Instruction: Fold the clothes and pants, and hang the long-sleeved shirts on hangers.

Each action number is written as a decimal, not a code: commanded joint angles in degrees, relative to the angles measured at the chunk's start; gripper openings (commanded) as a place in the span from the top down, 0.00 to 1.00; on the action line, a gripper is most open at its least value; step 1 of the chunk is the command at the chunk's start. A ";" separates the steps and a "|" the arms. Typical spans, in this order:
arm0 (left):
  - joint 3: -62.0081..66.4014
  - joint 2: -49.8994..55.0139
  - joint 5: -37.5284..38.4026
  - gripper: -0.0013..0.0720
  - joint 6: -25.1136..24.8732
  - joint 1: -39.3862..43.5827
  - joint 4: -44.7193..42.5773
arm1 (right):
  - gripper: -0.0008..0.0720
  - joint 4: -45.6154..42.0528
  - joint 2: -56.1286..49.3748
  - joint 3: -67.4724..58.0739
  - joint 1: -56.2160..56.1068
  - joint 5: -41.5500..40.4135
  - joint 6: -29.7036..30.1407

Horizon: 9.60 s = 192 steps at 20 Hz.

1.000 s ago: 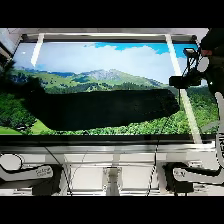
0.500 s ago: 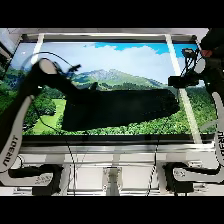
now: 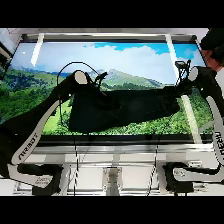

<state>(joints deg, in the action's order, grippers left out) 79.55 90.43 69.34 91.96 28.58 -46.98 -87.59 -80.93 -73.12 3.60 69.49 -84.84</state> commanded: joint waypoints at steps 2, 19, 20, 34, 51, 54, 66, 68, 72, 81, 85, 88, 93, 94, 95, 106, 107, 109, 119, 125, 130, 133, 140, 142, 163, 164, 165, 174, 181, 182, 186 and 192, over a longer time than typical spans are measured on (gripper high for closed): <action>0.07 0.50 -5.33 0.20 -3.02 -1.16 4.76 | 0.94 4.66 0.24 1.11 0.00 0.87 3.23; -0.04 -3.58 8.79 0.20 -4.28 -25.05 -12.79 | 0.47 32.81 -15.63 -2.27 -21.07 -10.01 15.26; -0.04 -3.58 8.90 0.20 -4.28 -25.62 -13.70 | 0.47 33.57 -17.46 -3.10 -21.94 -10.14 15.26; -0.09 -3.54 9.01 0.20 -4.33 -27.28 -17.11 | 0.55 29.64 -22.45 -8.61 -22.47 -8.70 10.58; -0.15 -3.54 8.96 0.20 -4.33 -27.28 -18.05 | 0.96 29.40 -25.18 -18.08 -26.80 -7.98 8.35; -0.15 -3.54 8.92 0.20 -2.45 -27.32 -22.53 | 0.96 22.95 -25.14 -25.68 -27.21 -7.48 5.68; -0.28 -3.52 10.62 0.20 -0.66 -27.98 -27.21 | 0.52 14.95 -26.38 -28.94 -27.12 -6.58 2.82; -1.01 -3.52 10.69 0.20 -0.68 -28.00 -27.58 | 0.52 13.44 -26.23 -28.94 -26.62 -5.33 2.82; -5.84 -2.40 9.33 0.20 -1.49 -27.98 -27.50 | 0.52 12.26 -25.77 -28.94 -21.24 2.05 2.84; -9.70 3.30 1.57 0.20 -3.28 -27.98 -24.94 | 0.53 12.28 -25.73 -28.94 -6.40 14.78 3.28; -9.68 6.88 1.46 0.46 -5.07 -27.96 -19.19 | 0.54 12.22 -25.73 -28.94 -5.01 16.24 3.28; -9.68 5.97 2.03 0.95 -5.38 -27.96 -17.75 | 0.54 12.26 -25.73 -28.94 -5.03 17.22 3.30; -8.46 -5.95 13.18 0.95 -0.13 -34.32 -34.58 | 0.54 12.28 -24.72 -28.94 -5.03 19.26 3.93; -7.23 -8.63 18.78 0.95 -0.15 -36.74 -40.06 | 0.54 12.31 -24.02 -28.94 -5.03 19.17 4.42; -5.70 -10.80 23.82 0.95 -0.20 -39.10 -44.92 | 0.54 12.31 -23.23 -28.92 -5.01 19.08 4.90; 11.06 -22.51 36.74 0.95 8.63 -43.80 -30.38 | 0.54 13.05 -19.65 -28.92 -5.03 16.48 6.51; 11.06 -22.05 36.72 0.95 10.88 -41.68 -27.26 | 0.54 13.29 -19.65 -28.92 -5.07 16.11 6.62; 11.06 -20.96 34.32 0.95 15.23 -36.09 -22.10 | 0.54 13.99 -19.67 -28.92 -5.07 14.93 7.91; 11.06 -3.67 -4.46 0.95 26.53 -1.77 -0.04 | 0.54 14.75 -19.67 -28.92 -5.07 12.96 8.72; 11.06 8.52 -35.06 0.33 24.44 7.06 17.73 | 0.54 18.75 -19.67 -28.92 -5.07 16.96 11.26; 11.06 7.15 -35.04 0.33 19.02 3.78 17.44 | 0.54 21.88 -19.23 -28.92 -4.98 18.14 15.54; 11.06 4.85 -33.44 0.33 12.28 -0.26 16.92 | 0.53 21.20 -19.23 -28.09 -5.03 18.53 15.41; 11.02 -0.04 2.95 0.34 20.65 -12.11 -24.02 | 0.08 20.31 -20.22 -16.11 -6.47 9.16 15.54; 11.02 -0.46 14.53 0.34 21.40 -12.79 -39.52 | 0.08 20.20 -21.46 -14.43 -8.81 5.88 15.54; 4.35 -1.01 21.53 0.34 12.61 -19.15 -50.10 | 0.16 10.27 -25.05 -19.15 -11.72 1.44 12.48; 4.35 -1.01 21.51 0.34 12.59 -19.08 -50.10 | 0.16 11.04 -25.40 -19.15 -11.91 1.55 12.50; 4.35 -1.01 21.51 0.34 12.61 -19.08 -50.10 | 0.17 12.31 -25.79 -19.15 -12.33 1.70 12.50; 4.33 1.49 21.70 0.34 12.61 -18.93 -41.46 | 0.30 13.00 -27.45 -19.17 -17.18 1.33 10.71; 4.33 4.66 21.75 0.34 12.61 -18.93 -40.81 | 0.96 4.24 -27.41 -21.35 -15.02 1.53 8.61; 4.33 5.01 21.75 0.34 12.61 -18.93 -40.81 | 0.96 3.08 -27.39 -22.18 -13.44 1.95 7.54; 4.33 6.12 21.75 0.34 12.61 -18.93 -40.81 | 0.96 -0.20 -27.28 -23.93 -3.32 5.11 7.06; 4.33 6.80 21.75 0.34 12.61 -18.93 -40.81 | 0.96 -2.93 -27.28 -23.93 20.13 11.26 6.88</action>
<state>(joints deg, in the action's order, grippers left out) 83.90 96.92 91.09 104.57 9.63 -87.79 -88.82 -108.25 -96.88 13.58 77.38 -77.73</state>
